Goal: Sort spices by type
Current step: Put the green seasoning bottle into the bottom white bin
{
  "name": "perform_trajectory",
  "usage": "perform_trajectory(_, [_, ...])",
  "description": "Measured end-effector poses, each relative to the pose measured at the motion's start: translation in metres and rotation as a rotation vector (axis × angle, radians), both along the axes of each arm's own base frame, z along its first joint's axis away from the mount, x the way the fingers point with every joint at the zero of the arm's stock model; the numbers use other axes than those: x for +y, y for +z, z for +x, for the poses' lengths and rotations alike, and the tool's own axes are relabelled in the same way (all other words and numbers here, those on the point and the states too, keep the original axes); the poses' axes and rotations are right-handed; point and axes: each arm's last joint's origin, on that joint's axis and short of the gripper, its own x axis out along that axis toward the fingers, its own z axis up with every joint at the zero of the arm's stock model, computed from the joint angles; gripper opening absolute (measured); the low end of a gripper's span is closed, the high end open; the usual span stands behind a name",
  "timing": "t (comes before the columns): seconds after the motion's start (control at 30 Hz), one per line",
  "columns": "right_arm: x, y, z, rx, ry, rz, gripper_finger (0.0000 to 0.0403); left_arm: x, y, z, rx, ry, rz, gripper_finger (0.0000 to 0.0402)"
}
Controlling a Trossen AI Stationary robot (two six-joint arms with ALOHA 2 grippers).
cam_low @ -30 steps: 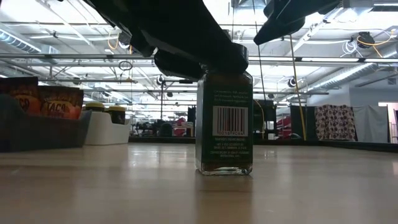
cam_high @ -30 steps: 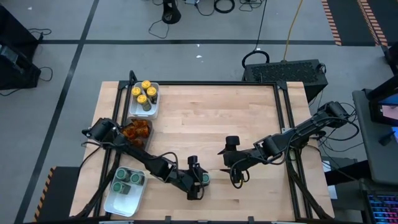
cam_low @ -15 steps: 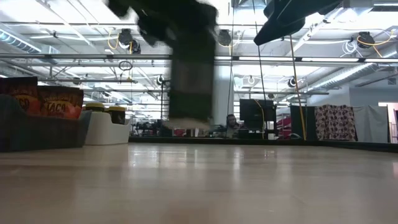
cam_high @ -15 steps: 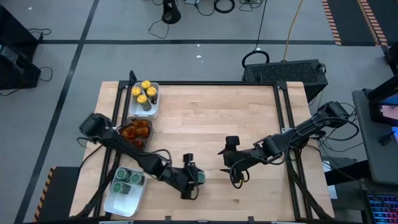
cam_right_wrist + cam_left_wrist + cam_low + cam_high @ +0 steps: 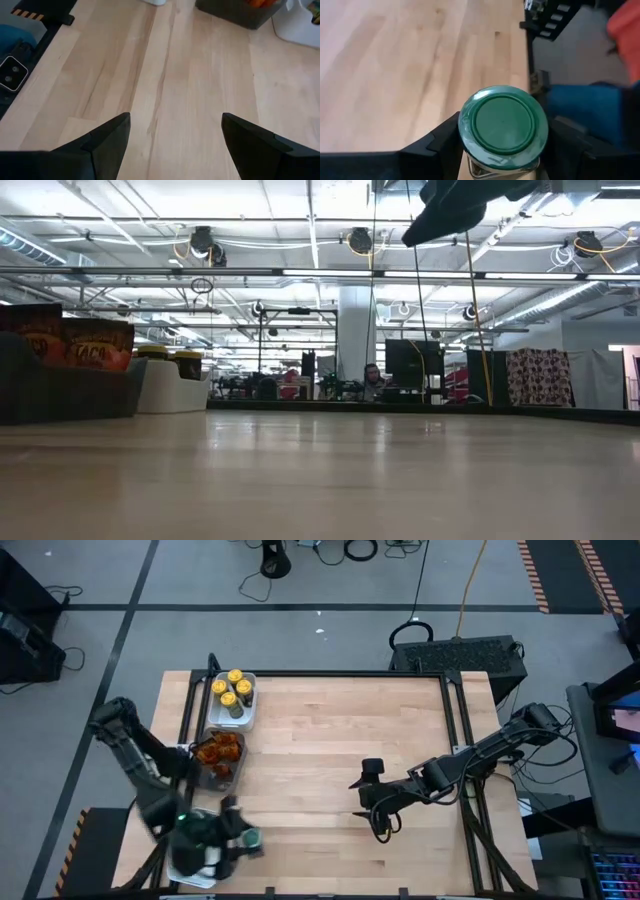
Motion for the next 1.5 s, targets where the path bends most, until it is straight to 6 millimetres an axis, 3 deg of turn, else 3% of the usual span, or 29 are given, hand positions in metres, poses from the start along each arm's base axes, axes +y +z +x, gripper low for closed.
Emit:
perform_trajectory(0.23, [-0.004,0.003,0.004,-0.036,0.003,-0.008,0.0297,-0.013,-0.013,-0.058,0.132,0.184,-0.104,0.0216])
perform_trajectory(0.53, [-0.013,0.004,0.009,-0.056,-0.029,0.001,0.0297,-0.02,-0.029,-0.091,0.318,0.323,-0.17,0.0217])
perform_trajectory(1.07, [-0.023,0.007,0.015,-0.085,-0.037,-0.021,0.0297,-0.037,-0.06,-0.092,0.391,0.468,-0.14,0.0217])
perform_trajectory(1.5, [-0.022,0.007,0.015,-0.085,-0.032,-0.023,0.0297,-0.044,-0.078,-0.09,0.379,0.469,-0.029,0.0217])
